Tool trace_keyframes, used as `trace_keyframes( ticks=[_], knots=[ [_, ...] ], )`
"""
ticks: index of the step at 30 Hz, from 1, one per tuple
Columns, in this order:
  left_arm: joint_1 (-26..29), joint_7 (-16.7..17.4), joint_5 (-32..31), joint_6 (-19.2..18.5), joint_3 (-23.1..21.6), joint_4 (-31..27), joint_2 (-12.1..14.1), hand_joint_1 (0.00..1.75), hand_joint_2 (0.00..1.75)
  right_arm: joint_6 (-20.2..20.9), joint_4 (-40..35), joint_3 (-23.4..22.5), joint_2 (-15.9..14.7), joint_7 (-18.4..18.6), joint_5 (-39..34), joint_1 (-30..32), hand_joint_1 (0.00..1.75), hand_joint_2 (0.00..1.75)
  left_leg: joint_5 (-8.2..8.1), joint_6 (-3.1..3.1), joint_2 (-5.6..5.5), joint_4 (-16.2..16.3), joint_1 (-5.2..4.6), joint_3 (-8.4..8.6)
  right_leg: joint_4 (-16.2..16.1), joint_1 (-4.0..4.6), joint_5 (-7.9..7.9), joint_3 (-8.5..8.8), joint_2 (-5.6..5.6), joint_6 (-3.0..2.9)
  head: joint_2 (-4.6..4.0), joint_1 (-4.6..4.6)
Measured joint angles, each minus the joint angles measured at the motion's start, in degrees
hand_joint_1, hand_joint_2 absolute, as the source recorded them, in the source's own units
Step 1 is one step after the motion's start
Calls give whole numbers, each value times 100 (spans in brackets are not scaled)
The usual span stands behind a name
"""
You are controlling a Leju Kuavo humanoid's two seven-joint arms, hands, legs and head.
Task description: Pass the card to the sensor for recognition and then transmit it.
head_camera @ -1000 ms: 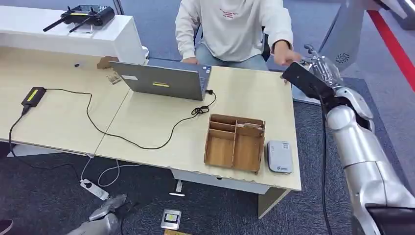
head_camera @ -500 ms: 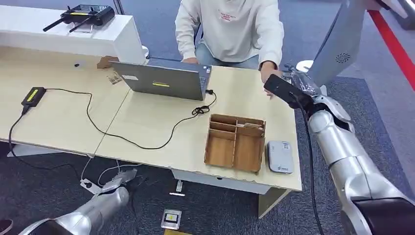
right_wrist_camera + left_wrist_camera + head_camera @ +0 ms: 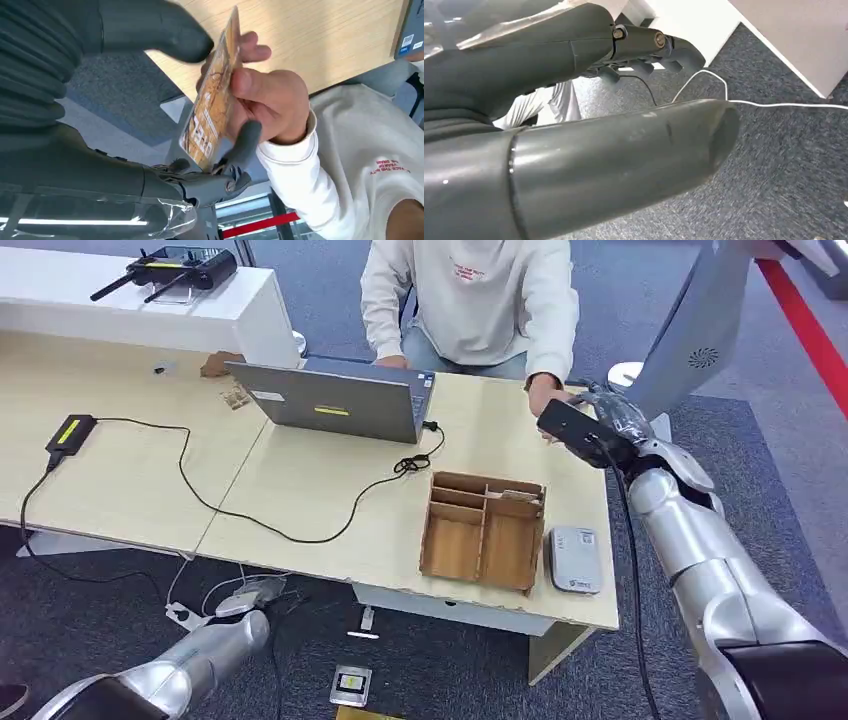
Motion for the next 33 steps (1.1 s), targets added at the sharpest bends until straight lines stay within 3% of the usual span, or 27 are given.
trace_keyframes(
  ticks=[10, 19, 21, 26, 33],
  knots=[
    [-35, 17, -17, 0, -22, 0, -44, 0, 0, -15, 7, 0, -2, -2, 2, -2, 0, 175, 10, 11, -7, 44, 0, -62, 1, -2, 17, -35, -10, 15, 0, 0],
    [-141, 33, -253, -7, -17, 0, -74, 0, 0, 129, 22, 0, -15, -236, -247, -110, 0, 175, 24, 30, -24, 72, 2, -127, 5, -1, 37, -80, -22, 34, 0, 0],
    [-144, 35, -297, -2, -6, 0, -74, 0, 0, 366, -35, 0, -66, -258, -354, -111, 0, 175, 25, 30, -24, 78, 3, -130, 6, -1, 37, -81, -22, 35, 0, 2],
    [-127, 61, -361, 9, 98, -9, -33, 0, 0, 1403, -465, -42, -341, -450, -900, 19, 0, 175, 24, 31, -22, 84, 3, -140, 5, -2, 43, -80, -22, 44, 0, 2],
    [78, 157, -445, 63, 386, -240, 113, 0, 0, 1569, -1113, -245, -665, -166, -1574, 427, 0, 175, 23, 29, 23, 84, 16, -138, 5, 10, 60, -100, 16, 45, 0, 2]
  ],
)
